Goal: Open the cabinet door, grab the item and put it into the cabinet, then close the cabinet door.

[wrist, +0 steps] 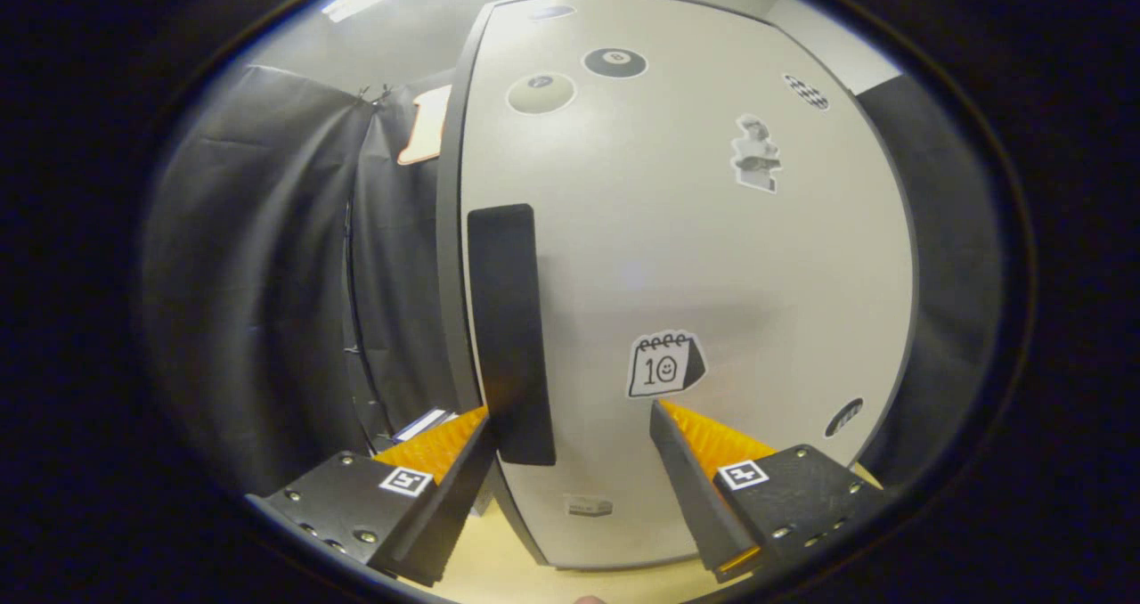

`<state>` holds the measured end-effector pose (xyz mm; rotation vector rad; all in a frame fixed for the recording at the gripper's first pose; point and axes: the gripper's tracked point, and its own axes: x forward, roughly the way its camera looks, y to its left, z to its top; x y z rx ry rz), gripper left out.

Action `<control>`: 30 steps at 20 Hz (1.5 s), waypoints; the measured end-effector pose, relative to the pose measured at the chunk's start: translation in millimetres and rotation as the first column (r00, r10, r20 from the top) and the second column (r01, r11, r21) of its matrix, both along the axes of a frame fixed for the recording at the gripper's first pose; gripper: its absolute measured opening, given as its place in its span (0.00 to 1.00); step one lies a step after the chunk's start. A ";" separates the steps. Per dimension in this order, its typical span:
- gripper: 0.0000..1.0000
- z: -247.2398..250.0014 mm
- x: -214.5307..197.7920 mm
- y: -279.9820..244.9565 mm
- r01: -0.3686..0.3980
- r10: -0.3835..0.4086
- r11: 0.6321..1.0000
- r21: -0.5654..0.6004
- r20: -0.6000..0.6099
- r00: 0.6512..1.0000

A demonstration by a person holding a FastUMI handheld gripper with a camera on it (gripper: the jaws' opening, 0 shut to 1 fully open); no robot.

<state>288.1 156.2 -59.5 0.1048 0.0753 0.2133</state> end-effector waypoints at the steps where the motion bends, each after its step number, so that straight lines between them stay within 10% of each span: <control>1: 1.00 3.9 -7.5 -2.8 -0.002 0.002 1.000 0.003 0.006 1.000; 18: 1.00 49.1 -237.1 -116.0 0.205 -0.203 0.979 -0.021 0.055 0.978; 30: 1.00 42.2 -288.4 -106.1 0.221 -0.219 0.974 -0.047 0.038 0.975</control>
